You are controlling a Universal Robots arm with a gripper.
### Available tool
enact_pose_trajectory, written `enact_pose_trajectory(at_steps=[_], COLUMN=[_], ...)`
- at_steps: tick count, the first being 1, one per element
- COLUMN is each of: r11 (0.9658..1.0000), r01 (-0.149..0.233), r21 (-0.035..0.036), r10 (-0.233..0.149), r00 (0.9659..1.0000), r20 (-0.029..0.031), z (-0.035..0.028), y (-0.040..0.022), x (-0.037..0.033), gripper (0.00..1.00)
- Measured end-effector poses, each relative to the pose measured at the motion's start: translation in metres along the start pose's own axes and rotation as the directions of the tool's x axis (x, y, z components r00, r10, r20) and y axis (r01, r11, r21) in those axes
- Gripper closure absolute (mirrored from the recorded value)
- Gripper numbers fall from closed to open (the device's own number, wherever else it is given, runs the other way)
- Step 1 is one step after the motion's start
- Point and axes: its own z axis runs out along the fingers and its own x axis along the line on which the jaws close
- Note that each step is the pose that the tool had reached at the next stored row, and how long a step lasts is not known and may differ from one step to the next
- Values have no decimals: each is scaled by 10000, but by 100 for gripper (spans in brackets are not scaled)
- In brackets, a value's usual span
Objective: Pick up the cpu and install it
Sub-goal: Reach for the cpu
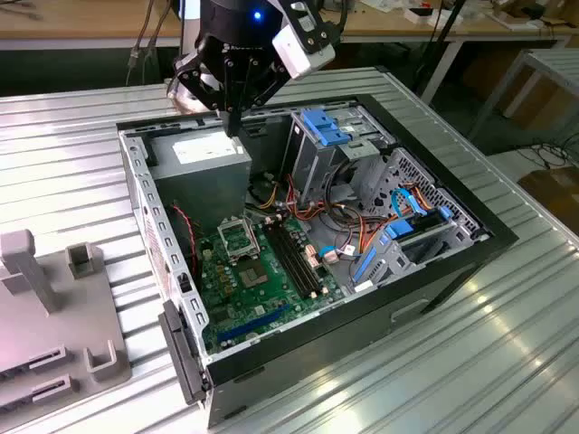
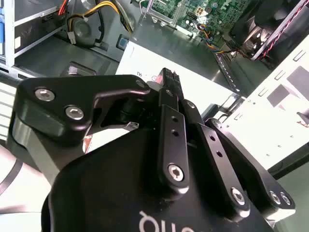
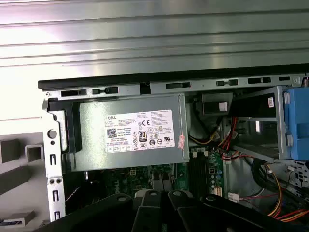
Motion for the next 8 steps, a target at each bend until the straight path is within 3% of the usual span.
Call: enact_pose_trajectory(at_steps=[8], r11=[10000], r01=[-2], r21=[1], r10=[2], r00=[10000], r20=[1], z=[0], y=[-1], x=[10], gripper=[89])
